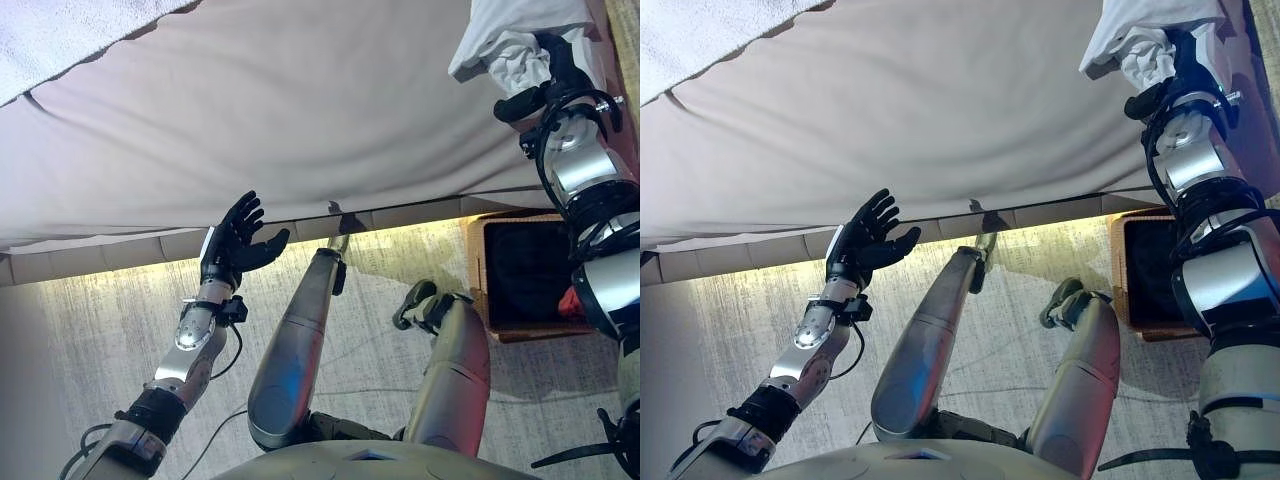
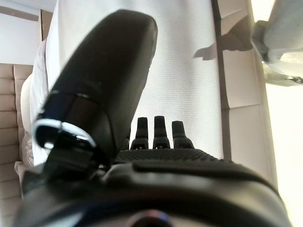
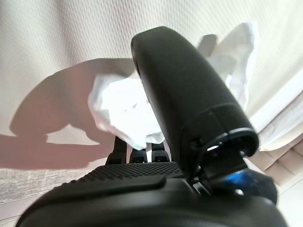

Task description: Pick up the clothes from the bed and place them into the basket

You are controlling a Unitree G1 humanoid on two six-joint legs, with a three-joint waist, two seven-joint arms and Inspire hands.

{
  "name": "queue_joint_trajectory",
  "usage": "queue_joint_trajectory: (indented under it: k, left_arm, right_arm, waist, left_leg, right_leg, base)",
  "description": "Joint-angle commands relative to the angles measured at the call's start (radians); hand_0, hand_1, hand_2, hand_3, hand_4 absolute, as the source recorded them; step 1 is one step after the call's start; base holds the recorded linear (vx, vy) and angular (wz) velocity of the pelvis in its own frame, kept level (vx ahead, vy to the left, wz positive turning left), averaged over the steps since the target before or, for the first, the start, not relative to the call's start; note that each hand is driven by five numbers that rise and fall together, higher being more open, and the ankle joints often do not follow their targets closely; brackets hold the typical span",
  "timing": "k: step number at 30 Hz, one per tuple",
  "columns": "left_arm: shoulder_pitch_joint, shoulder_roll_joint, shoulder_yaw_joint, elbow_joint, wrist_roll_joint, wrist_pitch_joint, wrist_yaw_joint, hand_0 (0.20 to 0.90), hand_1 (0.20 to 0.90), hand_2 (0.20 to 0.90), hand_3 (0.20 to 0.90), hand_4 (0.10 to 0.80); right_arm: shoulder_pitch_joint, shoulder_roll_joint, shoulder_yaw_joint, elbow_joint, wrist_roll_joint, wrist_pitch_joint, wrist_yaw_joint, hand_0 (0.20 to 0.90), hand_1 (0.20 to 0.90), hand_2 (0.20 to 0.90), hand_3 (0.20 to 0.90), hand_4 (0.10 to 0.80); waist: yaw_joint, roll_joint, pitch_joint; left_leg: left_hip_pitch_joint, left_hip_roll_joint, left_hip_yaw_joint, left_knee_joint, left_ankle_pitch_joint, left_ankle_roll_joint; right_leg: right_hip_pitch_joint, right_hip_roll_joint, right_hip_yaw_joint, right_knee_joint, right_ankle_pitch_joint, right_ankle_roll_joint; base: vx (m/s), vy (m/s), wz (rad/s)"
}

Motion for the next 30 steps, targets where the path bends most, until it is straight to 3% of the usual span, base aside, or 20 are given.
queue_joint_trajectory:
  k: [1,5,7,8,18,30]
  left_arm:
    - [0.013,0.055,0.037,-0.17,-0.022,-0.135,0.003,0.9,0.9,0.9,0.9,0.8]
    - [0.021,0.07,0.047,-0.21,-0.035,-0.146,-0.003,0.9,0.9,0.9,0.9,0.8]
    - [0.021,0.073,0.052,-0.226,-0.034,-0.139,0.003,0.9,0.9,0.9,0.9,0.8]
    - [0.021,0.075,0.053,-0.228,-0.034,-0.138,0.004,0.9,0.9,0.9,0.9,0.8]
    - [0.059,0.1,0.089,-0.263,-0.06,-0.134,-0.019,0.9,0.9,0.9,0.9,0.8]
    - [0.077,0.115,0.12,-0.242,-0.047,-0.098,-0.039,0.9,0.9,0.9,0.9,0.8]
  right_arm:
    - [-0.16,-0.04,0.086,-0.018,0.004,-0.023,-0.02,0.9,0.9,0.9,0.9,0.8]
    - [-0.18,-0.032,0.086,-0.003,0.024,-0.009,-0.029,0.9,0.9,0.9,0.9,0.8]
    - [-0.196,-0.028,0.093,0.025,0.014,-0.016,-0.027,0.589,0.589,0.589,0.538,0.438]
    - [-0.2,-0.027,0.096,0.032,0.014,-0.018,-0.027,0.3,0.3,0.3,0.2,0.1]
    - [-0.212,-0.057,0.095,0.062,0.011,-0.019,-0.038,0.3,0.3,0.3,0.2,0.1]
    - [-0.112,-0.118,0.019,0.049,0.064,-0.066,-0.006,0.3,0.3,0.3,0.2,0.1]
  waist:
    - [0.028,0.044,-0.044]
    - [0.047,0.053,-0.044]
    - [0.056,0.059,-0.044]
    - [0.057,0.059,-0.044]
    - [0.063,0.045,-0.044]
    - [0.029,-0.032,-0.044]
  left_leg:
    - [-0.013,-0.039,-0.007,0.161,-0.202,0.058]
    - [-0.08,-0.051,-0.014,0.193,-0.203,0.067]
    - [-0.1,-0.055,-0.013,0.204,-0.204,0.072]
    - [-0.103,-0.056,-0.013,0.206,-0.204,0.072]
    - [-0.068,-0.056,-0.016,0.221,-0.221,0.075]
    - [0.274,-0.001,0.007,0.059,-0.222,0.058]
  right_leg:
    - [-0.02,0.056,-0.025,-0.053,0.067,-0.025]
    - [-0.084,0.054,-0.026,-0.013,0.06,-0.024]
    - [-0.105,0.05,-0.027,0.002,0.057,-0.024]
    - [-0.108,0.05,-0.027,0.004,0.056,-0.024]
    - [-0.069,0.058,-0.033,0.016,0.043,-0.023]
    - [0.274,0.051,-0.067,-0.152,0.071,-0.007]
  base:
    - [-0.025,0.009,0.07]
    - [-0.046,0.001,0.08]
    - [-0.042,-0.005,0.05]
    - [-0.025,-0.007,0.08]
    - [-0.001,-0.002,0.01]
    - [0.071,0.004,-0.02]
